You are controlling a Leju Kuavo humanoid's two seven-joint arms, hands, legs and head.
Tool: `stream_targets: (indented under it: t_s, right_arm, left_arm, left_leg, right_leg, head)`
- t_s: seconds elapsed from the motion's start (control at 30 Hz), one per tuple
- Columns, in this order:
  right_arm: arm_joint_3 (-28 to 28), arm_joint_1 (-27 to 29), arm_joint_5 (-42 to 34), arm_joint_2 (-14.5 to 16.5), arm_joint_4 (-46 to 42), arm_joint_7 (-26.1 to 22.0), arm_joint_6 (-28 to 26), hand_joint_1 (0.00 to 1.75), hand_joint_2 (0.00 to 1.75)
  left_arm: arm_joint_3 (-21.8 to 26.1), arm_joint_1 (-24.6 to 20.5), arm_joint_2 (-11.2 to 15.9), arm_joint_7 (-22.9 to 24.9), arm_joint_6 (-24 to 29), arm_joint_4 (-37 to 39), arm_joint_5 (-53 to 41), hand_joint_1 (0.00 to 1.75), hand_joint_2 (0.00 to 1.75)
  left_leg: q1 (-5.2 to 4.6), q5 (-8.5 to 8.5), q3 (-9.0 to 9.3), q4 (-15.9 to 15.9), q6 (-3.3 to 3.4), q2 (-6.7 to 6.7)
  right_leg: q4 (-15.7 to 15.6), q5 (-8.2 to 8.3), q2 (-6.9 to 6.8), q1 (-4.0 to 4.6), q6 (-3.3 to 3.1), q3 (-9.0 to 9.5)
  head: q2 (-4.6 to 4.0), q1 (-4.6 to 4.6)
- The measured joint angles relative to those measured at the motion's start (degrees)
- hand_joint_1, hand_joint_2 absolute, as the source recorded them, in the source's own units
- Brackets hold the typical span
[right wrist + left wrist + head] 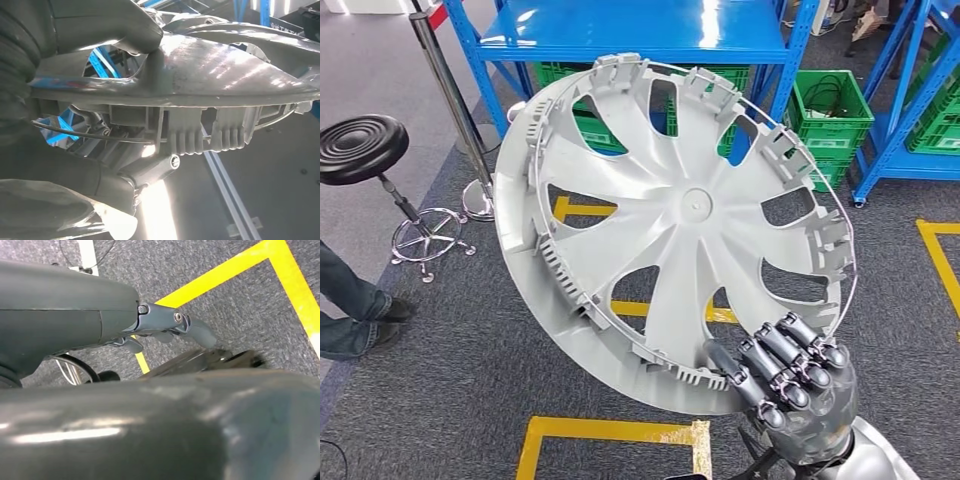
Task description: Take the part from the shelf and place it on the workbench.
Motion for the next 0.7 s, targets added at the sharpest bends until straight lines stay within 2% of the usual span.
stream_targets:
  t_s: [0.1, 0.17, 0.2, 0.27, 0.3, 0.33, 0.37, 0.4, 0.47, 0.5, 0.53, 0.63, 0.67, 0.7]
  right_arm:
    - [-0.39, 0.25, 0.02, 0.16, -0.26, -0.13, 0.0, 1.75, 1.75]
    - [-0.61, 0.48, 0.05, 0.19, -0.39, -0.04, 0.0, 1.75, 1.75]
    - [-0.69, 0.57, 0.07, 0.19, -0.44, 0.0, 0.01, 1.75, 1.75]
    - [-0.75, 0.77, 0.1, 0.19, -0.49, 0.05, 0.01, 1.75, 1.75]
    - [-0.76, 0.95, 0.1, 0.19, -0.49, 0.07, 0.01, 1.75, 1.75]
    - [-0.76, 1.14, 0.09, 0.19, -0.49, 0.08, 0.01, 1.75, 1.75]
    - [-0.77, 1.28, 0.08, 0.19, -0.49, 0.08, 0.01, 1.75, 1.75]
    - [-0.79, 1.36, 0.07, 0.19, -0.49, 0.03, 0.0, 1.75, 1.75]
    - [-0.9, 1.35, 0.08, 0.19, -0.53, -0.21, 0.01, 1.75, 1.75]
    - [-0.98, 1.33, 0.08, 0.19, -0.57, -0.4, 0.01, 1.75, 1.75]
    - [-1.07, 1.33, 0.07, 0.19, -0.62, -0.62, 0.0, 1.75, 1.75]
    - [-1.53, 1.45, 0.02, 0.17, -0.73, -1.62, -0.01, 1.75, 1.75]
    - [-1.77, 1.47, 0.02, 0.16, -0.79, -2.11, 0.0, 1.75, 1.75]
    - [-2.06, 1.48, 0.02, 0.16, -0.87, -2.71, 0.0, 1.75, 1.75]
  left_arm:
    - [-0.56, -0.22, -0.02, 0.48, -0.01, 0.2, -0.37, 0.0, 0.0]
    - [-0.88, -0.3, -0.06, 0.78, -0.01, 0.32, -0.73, 0.0, 0.0]
    - [-0.99, -0.39, -0.09, 0.9, -0.01, 0.37, -0.92, 0.0, 0.0]
    - [-1.16, -0.55, -0.15, 1.14, -0.01, 0.5, -1.22, 0.0, 0.0]
    - [-1.24, -0.6, -0.19, 1.3, -0.01, 0.57, -1.32, 0.0, 0.0]
    - [-1.33, -0.63, -0.23, 1.44, -0.01, 0.63, -1.43, 0.0, 0.0]
    - [-1.44, -0.64, -0.27, 1.58, 0.0, 0.72, -1.55, 0.0, 0.0]
    - [-1.57, -0.66, -0.31, 1.66, 0.01, 0.78, -1.66, 0.0, 0.0]
    - [-1.81, -0.74, -0.4, 1.71, 0.04, 0.89, -1.83, 0.0, 0.0]
    - [-1.91, -0.79, -0.42, 1.71, 0.06, 0.92, -1.88, 0.0, 0.0]
    - [-1.99, -0.85, -0.43, 1.71, 0.12, 0.95, -1.92, 0.0, 0.0]
    - [-2.19, -0.96, -0.37, 1.71, 0.48, 1.03, -1.97, 0.0, 0.0]
    - [-2.2, -0.97, -0.31, 1.71, 0.62, 1.04, -1.97, 0.0, 0.0]
    - [-2.21, -0.98, -0.25, 1.71, 0.74, 1.05, -1.98, 0.0, 0.0]
  left_leg:
    - [-0.2, 0.16, -0.12, -1.34, 0.79, -0.04]
    - [-0.06, 0.67, -0.33, -1.73, 1.59, 0.06]
    - [0.02, 0.91, -0.46, -1.91, 1.99, 0.11]
    - [-0.14, 1.2, -0.88, -1.89, 2.44, 0.14]
    - [-0.25, 1.31, -1.05, -1.88, 2.56, 0.15]
    - [-0.37, 1.4, -1.16, -1.86, 2.64, 0.15]
    - [-0.47, 1.46, -1.2, -1.83, 2.66, 0.15]
    - [-0.55, 1.49, -1.2, -1.78, 2.67, 0.14]
    - [-0.74, 1.48, -1.27, -1.52, 2.56, 0.13]
    - [-0.84, 1.52, -1.46, -1.33, 2.4, 0.12]
    - [-0.91, 1.6, -1.69, -1.15, 2.16, 0.11]
    - [-0.88, 1.71, -2.14, -0.81, 1.35, 0.09]
    - [-0.84, 1.09, -2.38, -0.18, 1.01, 0.07]
    - [-0.73, -0.26, -3.06, 1.59, 0.63, 0.05]
  right_leg:
    - [0.08, 0.43, -0.02, 0.02, 1.01, -0.73]
    - [1.62, -0.94, 0.02, -0.04, 1.5, -1.71]
    - [3.89, -2.5, 0.05, -0.05, 1.65, -2.8]
    - [11.43, -6.4, 0.08, -0.05, 1.83, -6.06]
    - [14.79, -7.64, 0.07, -0.05, 1.87, -7.44]
    - [16.6, -7.95, 0.07, -0.04, 1.86, -8.08]
    - [15.91, -7.05, 0.07, -0.03, 1.78, -7.49]
    - [12.99, -5.27, 0.07, -0.01, 1.6, -5.82]
    - [4.64, -2.02, 0.03, 0.11, 1.13, -1.33]
    - [1.73, -1.31, 0.04, 0.18, 0.91, 0.24]
    - [0.23, -1.19, 0.06, 0.28, 0.72, 1.0]
    - [-0.21, -0.95, 0.17, 0.27, 0.1, 1.02]
    - [-0.31, -0.77, 0.14, 0.15, -0.16, 0.99]
    - [-0.43, -0.59, 0.08, 0.0, -0.39, 0.95]
  head:
    - [0.0, 0.03]
    - [0.0, 0.1]
    - [0.0, 0.14]
    - [0.0, 0.2]
    - [0.0, 0.18]
    - [0.0, 0.18]
    - [0.0, 0.17]
    - [0.0, 0.16]
    - [0.0, 0.16]
    - [0.0, 0.14]
    - [0.0, 0.11]
    - [0.0, 0.08]
    - [0.0, 0.03]
    - [0.0, -0.05]
